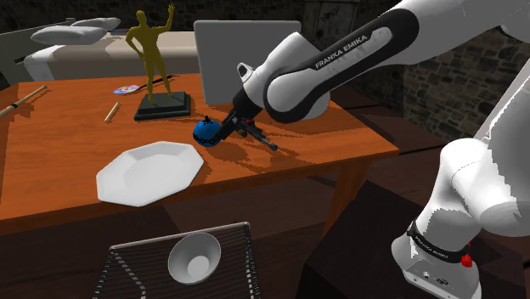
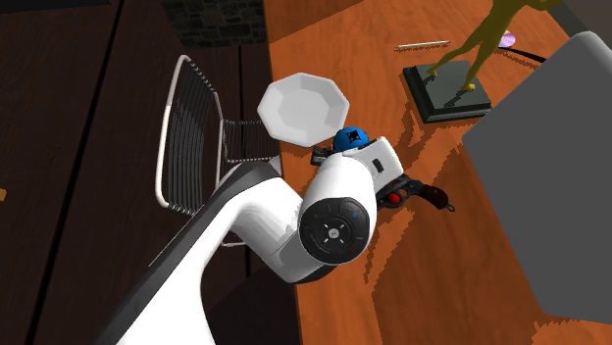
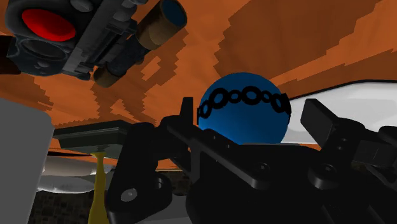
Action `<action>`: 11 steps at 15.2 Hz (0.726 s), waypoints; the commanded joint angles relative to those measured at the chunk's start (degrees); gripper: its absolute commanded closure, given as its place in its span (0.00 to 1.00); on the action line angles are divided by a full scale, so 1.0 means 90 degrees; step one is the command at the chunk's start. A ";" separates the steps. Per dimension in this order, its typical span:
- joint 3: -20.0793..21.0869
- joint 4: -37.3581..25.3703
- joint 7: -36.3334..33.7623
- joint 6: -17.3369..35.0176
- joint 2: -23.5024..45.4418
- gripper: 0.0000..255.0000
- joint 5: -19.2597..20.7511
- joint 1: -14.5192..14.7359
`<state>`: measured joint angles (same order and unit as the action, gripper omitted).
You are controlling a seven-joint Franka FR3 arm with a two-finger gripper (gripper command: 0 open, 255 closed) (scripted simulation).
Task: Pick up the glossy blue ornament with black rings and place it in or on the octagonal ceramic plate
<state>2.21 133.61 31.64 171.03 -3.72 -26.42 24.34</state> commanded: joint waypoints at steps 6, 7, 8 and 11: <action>0.0006 -0.0227 0.0216 0.0182 0.0395 0.00 -0.0239 0.0055; 0.0006 -0.0227 0.0216 0.0182 0.0395 0.00 -0.0239 0.0055; 0.0006 -0.0227 0.0216 0.0182 0.0395 0.00 -0.0239 0.0055; 0.0006 -0.0226 0.0215 0.0181 0.0394 0.00 -0.0238 0.0055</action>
<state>2.26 131.58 33.58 172.66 -0.17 -28.57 24.84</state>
